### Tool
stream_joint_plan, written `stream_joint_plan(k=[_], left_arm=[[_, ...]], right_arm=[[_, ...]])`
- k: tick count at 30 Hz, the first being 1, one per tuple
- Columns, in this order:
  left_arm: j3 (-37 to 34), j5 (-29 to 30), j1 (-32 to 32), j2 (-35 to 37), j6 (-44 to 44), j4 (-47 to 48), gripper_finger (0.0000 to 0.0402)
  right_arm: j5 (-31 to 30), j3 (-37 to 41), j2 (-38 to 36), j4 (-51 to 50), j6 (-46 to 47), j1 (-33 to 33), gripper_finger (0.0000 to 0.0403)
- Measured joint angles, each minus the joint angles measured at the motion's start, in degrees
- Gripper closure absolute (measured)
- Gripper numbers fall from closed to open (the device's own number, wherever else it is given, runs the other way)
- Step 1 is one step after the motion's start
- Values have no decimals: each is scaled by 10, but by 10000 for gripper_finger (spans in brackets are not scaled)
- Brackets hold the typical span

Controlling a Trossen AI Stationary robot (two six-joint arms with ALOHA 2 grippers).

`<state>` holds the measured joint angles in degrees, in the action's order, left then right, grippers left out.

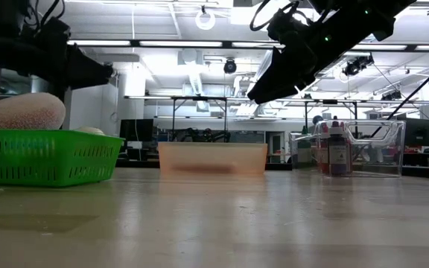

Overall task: Pick & Place Food Item
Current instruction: Return to Home Position

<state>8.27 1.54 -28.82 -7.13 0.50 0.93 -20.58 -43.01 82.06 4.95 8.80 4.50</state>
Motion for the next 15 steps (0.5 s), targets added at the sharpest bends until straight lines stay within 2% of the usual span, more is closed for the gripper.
stream_joint_plan(k=[7,15], left_arm=[[-59,1,0,21,-7,-111,96],[-65,9,0,28,-6,-103,97]], right_arm=[[0,0,0,0,0,0,50],[0,0,0,0,0,0,50]])
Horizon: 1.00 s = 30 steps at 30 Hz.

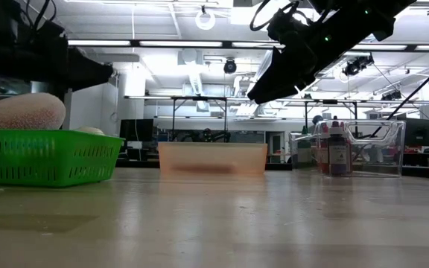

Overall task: Pick & Place Food Item
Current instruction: Return to Home Position

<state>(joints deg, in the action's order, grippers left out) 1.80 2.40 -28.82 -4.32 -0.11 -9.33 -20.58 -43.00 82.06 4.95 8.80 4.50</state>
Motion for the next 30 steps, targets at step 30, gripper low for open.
stream_joint_plan(k=[30], left_arm=[[-2,22,0,1,82,107,96]], right_arm=[[0,0,0,0,0,0,50]])
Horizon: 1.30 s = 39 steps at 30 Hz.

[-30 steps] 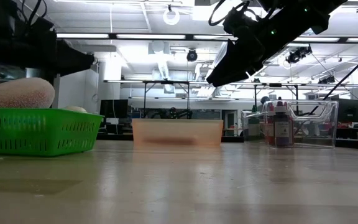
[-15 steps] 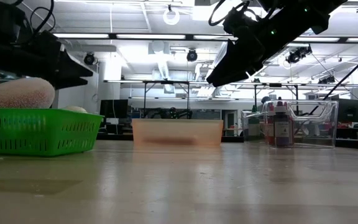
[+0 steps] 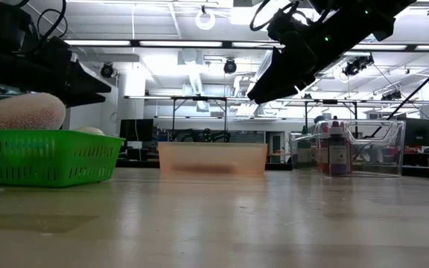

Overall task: Pick & Place Food Item
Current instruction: Return to Home Position

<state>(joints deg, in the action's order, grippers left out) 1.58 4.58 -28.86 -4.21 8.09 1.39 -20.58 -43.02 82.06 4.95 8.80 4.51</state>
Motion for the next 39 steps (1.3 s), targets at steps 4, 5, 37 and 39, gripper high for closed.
stream_joint_plan(k=[4,5,37,39], left_arm=[[0,0,0,0,-21,1,96],[0,0,0,0,-23,1,96],[-1,1,0,0,-21,-21,96],[-1,1,0,0,-21,-23,96]], right_arm=[[0,0,0,0,0,0,50],[0,0,0,0,0,0,50],[0,0,0,0,0,0,50],[0,0,0,0,0,0,50]])
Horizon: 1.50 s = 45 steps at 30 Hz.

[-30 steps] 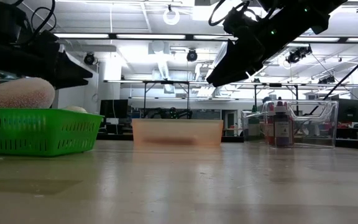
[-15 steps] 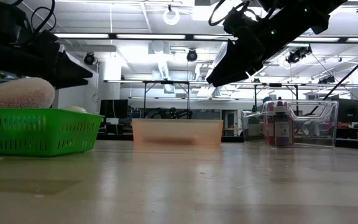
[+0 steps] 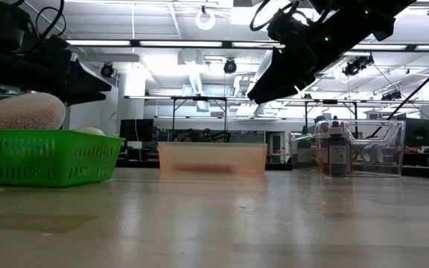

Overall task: Pick & Place Food Item
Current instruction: Return to Home Position

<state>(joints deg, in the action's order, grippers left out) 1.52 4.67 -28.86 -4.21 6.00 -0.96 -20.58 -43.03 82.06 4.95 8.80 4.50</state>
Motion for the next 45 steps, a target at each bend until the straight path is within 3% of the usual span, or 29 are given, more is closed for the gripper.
stream_joint_plan(k=[37,45], left_arm=[[0,-1,0,0,0,-6,96],[0,-1,0,0,0,-6,96]], right_arm=[[0,0,0,0,0,0,50],[6,0,0,28,-68,-22,50]])
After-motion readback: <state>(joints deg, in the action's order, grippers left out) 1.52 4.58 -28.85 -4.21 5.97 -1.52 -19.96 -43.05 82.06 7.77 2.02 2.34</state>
